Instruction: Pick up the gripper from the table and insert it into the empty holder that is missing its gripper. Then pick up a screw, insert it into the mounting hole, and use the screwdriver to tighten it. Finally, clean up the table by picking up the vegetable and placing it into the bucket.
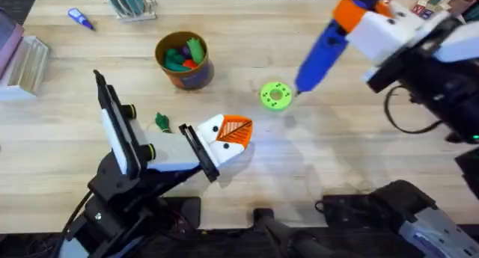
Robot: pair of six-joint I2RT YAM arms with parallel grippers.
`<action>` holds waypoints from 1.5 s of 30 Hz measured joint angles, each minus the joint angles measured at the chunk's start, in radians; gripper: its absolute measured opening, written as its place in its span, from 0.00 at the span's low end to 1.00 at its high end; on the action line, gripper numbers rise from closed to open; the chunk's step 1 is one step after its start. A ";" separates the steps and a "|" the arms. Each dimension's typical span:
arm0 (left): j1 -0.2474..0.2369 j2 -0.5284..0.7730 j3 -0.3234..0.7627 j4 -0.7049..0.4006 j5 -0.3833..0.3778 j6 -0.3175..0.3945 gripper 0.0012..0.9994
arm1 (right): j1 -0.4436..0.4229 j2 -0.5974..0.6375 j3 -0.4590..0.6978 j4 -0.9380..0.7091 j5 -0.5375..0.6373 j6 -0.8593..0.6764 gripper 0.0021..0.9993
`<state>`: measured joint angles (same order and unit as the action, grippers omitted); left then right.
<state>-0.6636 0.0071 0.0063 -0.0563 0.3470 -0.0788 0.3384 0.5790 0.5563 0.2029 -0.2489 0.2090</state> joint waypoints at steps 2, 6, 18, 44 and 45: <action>0.000 0.000 0.000 0.000 0.000 0.000 0.01 | 0.067 0.027 -0.004 0.081 -0.004 0.008 0.02; 0.000 0.000 0.000 0.000 0.000 0.000 0.01 | 0.172 0.101 -0.004 0.261 -0.008 0.022 0.02; 0.000 0.000 0.000 0.000 0.000 0.000 0.01 | 0.390 0.353 -0.005 0.640 -0.041 0.080 0.02; 0.000 0.000 0.000 0.000 0.000 0.000 0.01 | 0.434 0.454 -0.005 0.696 -0.186 0.071 0.02; 0.000 0.000 0.000 0.000 0.000 0.000 0.01 | 0.434 0.455 -0.005 0.696 -0.187 0.071 0.02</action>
<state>-0.6636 0.0071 0.0063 -0.0563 0.3473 -0.0788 0.7723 1.0344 0.5518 0.8986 -0.4355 0.2802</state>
